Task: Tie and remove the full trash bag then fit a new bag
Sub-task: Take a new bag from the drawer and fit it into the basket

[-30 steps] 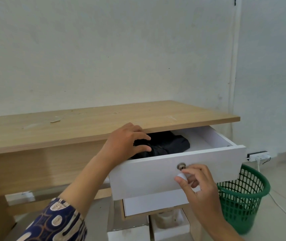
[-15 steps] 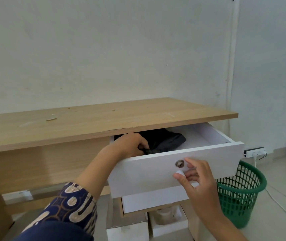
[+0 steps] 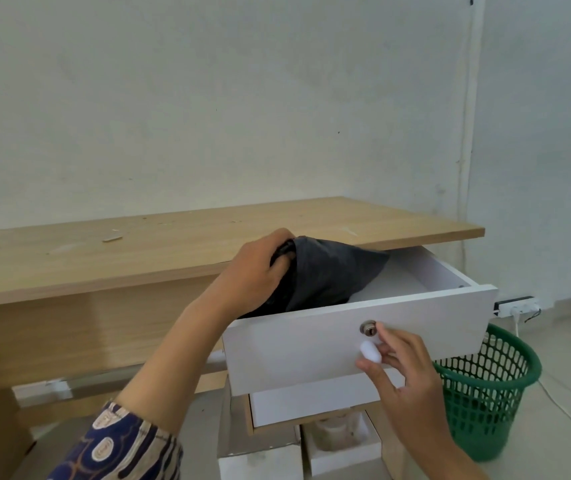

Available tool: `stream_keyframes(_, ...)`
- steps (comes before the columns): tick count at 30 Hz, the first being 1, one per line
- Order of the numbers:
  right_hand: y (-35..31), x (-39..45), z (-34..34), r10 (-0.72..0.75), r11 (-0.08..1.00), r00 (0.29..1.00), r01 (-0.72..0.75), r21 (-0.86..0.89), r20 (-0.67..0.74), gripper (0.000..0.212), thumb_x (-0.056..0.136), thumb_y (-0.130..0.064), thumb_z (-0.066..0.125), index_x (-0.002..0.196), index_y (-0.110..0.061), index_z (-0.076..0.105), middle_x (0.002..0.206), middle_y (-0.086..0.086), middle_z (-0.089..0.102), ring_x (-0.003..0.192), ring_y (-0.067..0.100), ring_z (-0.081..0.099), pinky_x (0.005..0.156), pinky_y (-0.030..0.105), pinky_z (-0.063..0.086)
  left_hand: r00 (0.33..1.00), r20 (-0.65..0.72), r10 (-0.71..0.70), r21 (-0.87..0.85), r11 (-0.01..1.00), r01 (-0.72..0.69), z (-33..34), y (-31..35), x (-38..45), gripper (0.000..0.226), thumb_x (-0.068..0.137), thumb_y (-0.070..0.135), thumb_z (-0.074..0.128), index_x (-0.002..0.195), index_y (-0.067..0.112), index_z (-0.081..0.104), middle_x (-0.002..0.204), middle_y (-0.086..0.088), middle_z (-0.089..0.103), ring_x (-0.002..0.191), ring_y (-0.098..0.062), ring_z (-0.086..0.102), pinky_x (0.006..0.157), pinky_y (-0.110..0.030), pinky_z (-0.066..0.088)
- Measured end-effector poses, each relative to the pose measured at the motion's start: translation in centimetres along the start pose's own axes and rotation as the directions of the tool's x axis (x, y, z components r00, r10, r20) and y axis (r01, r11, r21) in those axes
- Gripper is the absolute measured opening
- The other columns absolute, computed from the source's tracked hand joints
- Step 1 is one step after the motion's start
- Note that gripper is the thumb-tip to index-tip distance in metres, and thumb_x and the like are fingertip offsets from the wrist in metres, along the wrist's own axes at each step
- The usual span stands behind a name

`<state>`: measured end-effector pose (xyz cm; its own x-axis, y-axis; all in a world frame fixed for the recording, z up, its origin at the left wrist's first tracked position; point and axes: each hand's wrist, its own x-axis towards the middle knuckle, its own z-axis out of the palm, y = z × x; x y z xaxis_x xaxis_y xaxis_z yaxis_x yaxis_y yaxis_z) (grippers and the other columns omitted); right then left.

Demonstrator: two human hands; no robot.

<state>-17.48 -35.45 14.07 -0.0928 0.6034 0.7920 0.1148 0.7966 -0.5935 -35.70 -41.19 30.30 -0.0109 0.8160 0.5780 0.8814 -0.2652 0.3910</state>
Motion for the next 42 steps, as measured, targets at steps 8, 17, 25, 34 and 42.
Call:
stream_keyframes(8, 0.1, 0.1, 0.0, -0.03, 1.0, 1.0, 0.03, 0.001, -0.002, 0.054, 0.078, -0.064, 0.048, 0.118, -0.029, 0.05, 0.11, -0.038, 0.045, 0.095, -0.008, 0.055, 0.08, 0.002, 0.045, 0.995, -0.023, 0.102, -0.116, 0.988, -0.103, -1.5, 0.9, -0.7, 0.032, 0.093, 0.009, 0.045, 0.112, 0.034, 0.05, 0.098, 0.013, 0.061, 0.083, -0.003, 0.058, 0.073, -0.002, 0.041)
stream_keyframes(17, -0.6, 0.2, -0.1, -0.031, 0.999, 1.0, 0.031, 0.009, -0.001, 0.058, 0.079, -0.063, 0.046, 0.113, -0.016, 0.053, 0.105, -0.025, 0.05, 0.094, -0.012, 0.053, 0.077, -0.001, 0.043, 0.941, 0.309, 0.138, -0.153, 0.984, -0.094, -0.8, 1.6, -3.4, 0.047, 0.065, 0.055, 0.044, 0.113, 0.057, 0.042, 0.12, 0.017, 0.056, 0.108, 0.001, 0.05, 0.091, -0.02, 0.042)
stream_keyframes(25, -0.6, 0.1, -0.3, -0.02, 1.0, 1.0, 0.02, 0.022, 0.015, 0.056, 0.073, -0.051, 0.058, 0.113, -0.012, 0.056, 0.1, -0.026, 0.052, 0.091, -0.016, 0.053, 0.075, -0.002, 0.042, 0.978, 0.08, 0.195, 0.021, 0.98, -0.197, 0.4, 0.4, -2.9, 0.044, 0.074, 0.023, 0.074, 0.116, 0.022, 0.058, 0.102, 0.014, 0.061, 0.097, -0.004, 0.06, 0.08, -0.004, 0.041)
stream_keyframes(34, 0.5, 2.2, 0.9, 0.074, 0.997, 0.996, -0.075, 0.037, 0.041, 0.047, 0.071, -0.007, 0.075, 0.113, -0.017, 0.056, 0.091, -0.023, 0.06, 0.09, -0.007, 0.055, 0.076, 0.002, 0.044, 0.85, -0.45, 0.274, 0.084, 0.961, -0.265, -5.9, 1.6, 1.4, 0.026, 0.076, 0.009, 0.072, 0.101, 0.007, 0.065, 0.089, 0.01, 0.06, 0.076, 0.017, 0.052, 0.071, 0.005, 0.036)
stream_keyframes(42, 1.4, 5.1, 2.4, 0.052, 0.999, 0.997, -0.053, 0.012, 0.053, 0.045, 0.072, -0.004, 0.073, 0.113, -0.013, 0.057, 0.09, -0.014, 0.056, 0.088, -0.014, 0.053, 0.072, -0.002, 0.042, 0.687, -0.653, 0.319, 0.266, 0.946, -0.187, -8.3, 0.5, 5.0, 0.029, 0.077, 0.002, 0.06, 0.105, 0.007, 0.064, 0.095, -0.006, 0.069, 0.086, -0.013, 0.059, 0.073, -0.015, 0.04)
